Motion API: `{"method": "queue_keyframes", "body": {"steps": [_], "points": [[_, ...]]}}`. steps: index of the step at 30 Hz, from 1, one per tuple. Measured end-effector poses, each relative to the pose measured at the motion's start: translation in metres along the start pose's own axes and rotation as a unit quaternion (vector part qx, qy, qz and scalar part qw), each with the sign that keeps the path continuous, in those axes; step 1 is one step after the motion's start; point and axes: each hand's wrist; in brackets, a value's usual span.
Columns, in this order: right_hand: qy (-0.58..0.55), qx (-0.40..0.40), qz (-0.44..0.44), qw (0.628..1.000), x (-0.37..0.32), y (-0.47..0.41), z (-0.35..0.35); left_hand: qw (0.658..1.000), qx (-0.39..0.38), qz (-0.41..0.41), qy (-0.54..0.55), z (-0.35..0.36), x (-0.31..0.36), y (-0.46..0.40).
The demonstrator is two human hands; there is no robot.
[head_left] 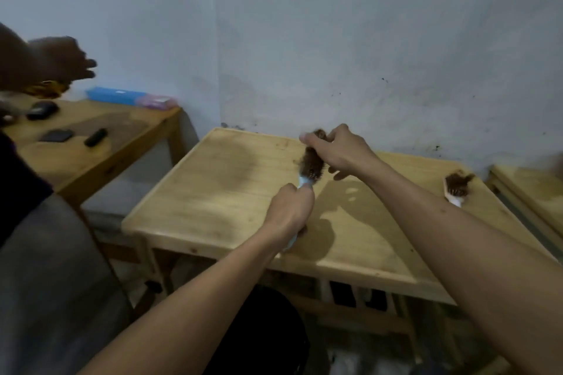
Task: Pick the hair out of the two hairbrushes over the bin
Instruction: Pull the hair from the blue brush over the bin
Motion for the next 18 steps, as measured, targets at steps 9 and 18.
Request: {"method": "queue_keyframes", "body": {"steps": [9, 18], "points": [[-0.025, -0.012, -0.146, 0.989, -0.018, 0.057, 0.062, 0.968, 0.191, 0.053, -0.156, -0.065, -0.081, 0.092], [0.044, -0.043, -0.343, 0.937, 0.018, 0.113, 0.128, 0.924, 0.202, 0.101, -0.307, -0.100, -0.185, 0.132]]}}
Point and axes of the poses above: each hand's wrist, its own y-axis away from the middle knuckle, its own z-axis out of the palm, x = y × z, and after that the axes turned 8 degrees about -x, right-handed
